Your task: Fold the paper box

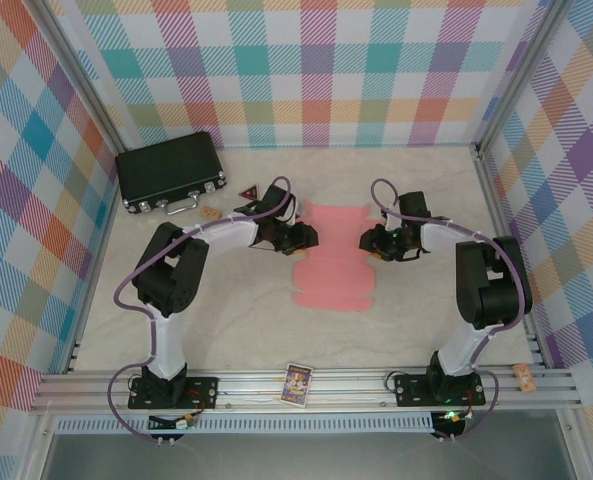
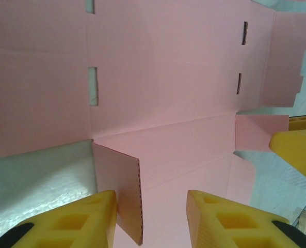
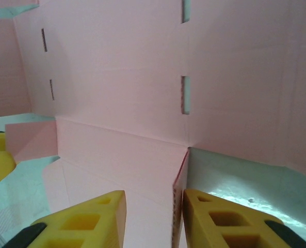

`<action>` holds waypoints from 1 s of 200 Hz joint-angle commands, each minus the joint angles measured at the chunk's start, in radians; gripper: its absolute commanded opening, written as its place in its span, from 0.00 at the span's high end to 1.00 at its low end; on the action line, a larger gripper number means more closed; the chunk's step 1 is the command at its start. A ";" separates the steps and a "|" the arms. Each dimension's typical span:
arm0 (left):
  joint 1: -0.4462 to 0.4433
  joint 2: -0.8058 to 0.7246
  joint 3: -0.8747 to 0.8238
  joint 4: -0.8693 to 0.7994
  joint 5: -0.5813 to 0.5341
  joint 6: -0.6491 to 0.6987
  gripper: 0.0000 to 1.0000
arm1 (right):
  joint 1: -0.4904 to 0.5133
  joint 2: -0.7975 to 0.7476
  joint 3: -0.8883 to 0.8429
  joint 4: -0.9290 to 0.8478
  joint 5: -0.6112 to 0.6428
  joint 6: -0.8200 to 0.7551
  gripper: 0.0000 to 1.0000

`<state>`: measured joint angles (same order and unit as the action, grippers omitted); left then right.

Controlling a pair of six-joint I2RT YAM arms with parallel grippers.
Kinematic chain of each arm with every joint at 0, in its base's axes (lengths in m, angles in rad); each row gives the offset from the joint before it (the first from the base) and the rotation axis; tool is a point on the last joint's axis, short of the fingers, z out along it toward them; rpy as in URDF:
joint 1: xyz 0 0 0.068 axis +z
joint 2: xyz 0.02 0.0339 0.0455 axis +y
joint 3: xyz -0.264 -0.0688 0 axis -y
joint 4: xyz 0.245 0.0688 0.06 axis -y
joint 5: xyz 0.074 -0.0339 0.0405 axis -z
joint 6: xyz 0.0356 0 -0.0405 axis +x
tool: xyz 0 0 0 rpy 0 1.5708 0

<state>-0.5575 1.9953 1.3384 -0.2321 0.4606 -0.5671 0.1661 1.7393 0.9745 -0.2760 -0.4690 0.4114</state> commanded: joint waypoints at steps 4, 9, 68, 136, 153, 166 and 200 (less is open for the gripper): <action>-0.013 0.024 0.030 0.010 0.027 0.006 0.59 | 0.013 0.011 0.027 0.015 -0.049 0.001 0.63; -0.013 0.026 0.032 0.010 0.027 0.006 0.59 | 0.016 0.013 0.029 0.015 -0.049 0.000 0.63; -0.016 0.046 0.038 0.000 0.027 0.012 0.58 | 0.040 0.052 0.054 0.005 -0.059 -0.007 0.61; -0.018 0.055 0.038 0.002 0.036 0.015 0.59 | 0.064 0.090 0.078 -0.011 -0.041 -0.008 0.60; -0.018 0.052 0.043 -0.001 0.035 0.023 0.58 | 0.064 0.082 0.076 -0.016 -0.030 -0.009 0.59; -0.018 0.051 0.051 -0.012 0.028 0.029 0.57 | 0.064 0.071 0.072 -0.018 -0.016 -0.010 0.59; -0.018 0.031 0.063 -0.030 0.003 0.051 0.57 | 0.063 0.020 0.064 -0.038 0.043 -0.017 0.59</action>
<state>-0.5617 2.0396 1.3670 -0.2359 0.4702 -0.5510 0.2234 1.8099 1.0286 -0.2817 -0.4755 0.4103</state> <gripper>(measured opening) 0.425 0.407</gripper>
